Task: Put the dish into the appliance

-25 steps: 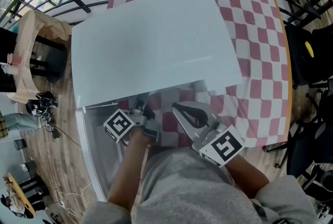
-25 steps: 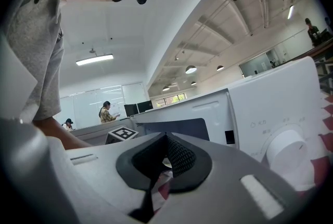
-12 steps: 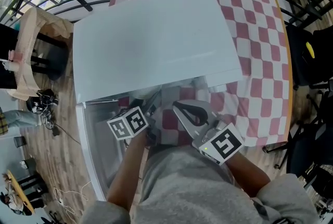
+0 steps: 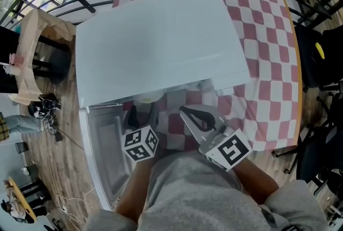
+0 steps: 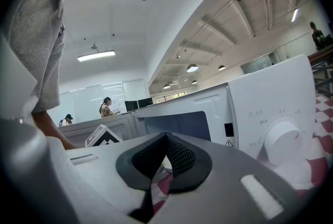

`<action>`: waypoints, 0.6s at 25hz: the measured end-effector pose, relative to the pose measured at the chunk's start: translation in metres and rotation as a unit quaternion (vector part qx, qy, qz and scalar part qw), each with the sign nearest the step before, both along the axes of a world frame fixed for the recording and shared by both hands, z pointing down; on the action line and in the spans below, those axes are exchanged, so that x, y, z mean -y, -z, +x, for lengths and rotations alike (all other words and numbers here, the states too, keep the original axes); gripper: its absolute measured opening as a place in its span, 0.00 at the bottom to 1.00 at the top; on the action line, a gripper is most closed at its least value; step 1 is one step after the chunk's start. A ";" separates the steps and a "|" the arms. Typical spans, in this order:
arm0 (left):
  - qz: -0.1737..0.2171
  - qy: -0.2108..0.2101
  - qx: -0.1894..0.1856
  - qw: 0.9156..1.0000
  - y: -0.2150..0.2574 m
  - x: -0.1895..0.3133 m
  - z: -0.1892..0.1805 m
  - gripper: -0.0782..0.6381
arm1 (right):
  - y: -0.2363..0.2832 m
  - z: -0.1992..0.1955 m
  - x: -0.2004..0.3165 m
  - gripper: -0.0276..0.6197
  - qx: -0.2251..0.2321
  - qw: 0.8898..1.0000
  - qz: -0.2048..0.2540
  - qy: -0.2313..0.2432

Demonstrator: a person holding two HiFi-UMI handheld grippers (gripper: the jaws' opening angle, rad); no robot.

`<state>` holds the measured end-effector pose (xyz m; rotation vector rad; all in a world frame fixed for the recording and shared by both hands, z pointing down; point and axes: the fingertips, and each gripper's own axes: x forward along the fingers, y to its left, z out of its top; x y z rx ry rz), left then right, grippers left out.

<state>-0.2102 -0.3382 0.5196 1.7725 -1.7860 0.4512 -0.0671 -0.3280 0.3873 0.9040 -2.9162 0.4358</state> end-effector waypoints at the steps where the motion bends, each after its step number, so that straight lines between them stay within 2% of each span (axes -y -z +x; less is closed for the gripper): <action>1: 0.005 -0.009 0.014 1.000 0.001 0.002 0.001 0.59 | -0.001 0.000 0.000 0.04 -0.001 1.000 0.000 0.000; 6: 0.019 -0.032 0.037 0.999 -0.001 0.015 0.008 0.57 | -0.001 -0.004 -0.002 0.04 -0.004 1.000 0.001 0.003; 8: 0.021 -0.030 0.044 0.998 0.000 0.021 0.009 0.52 | -0.001 -0.005 -0.002 0.04 -0.005 1.000 0.000 0.004; 15: 0.023 -0.030 0.046 0.998 0.001 0.045 0.008 0.47 | -0.004 -0.008 -0.002 0.04 -0.009 1.000 -0.001 0.006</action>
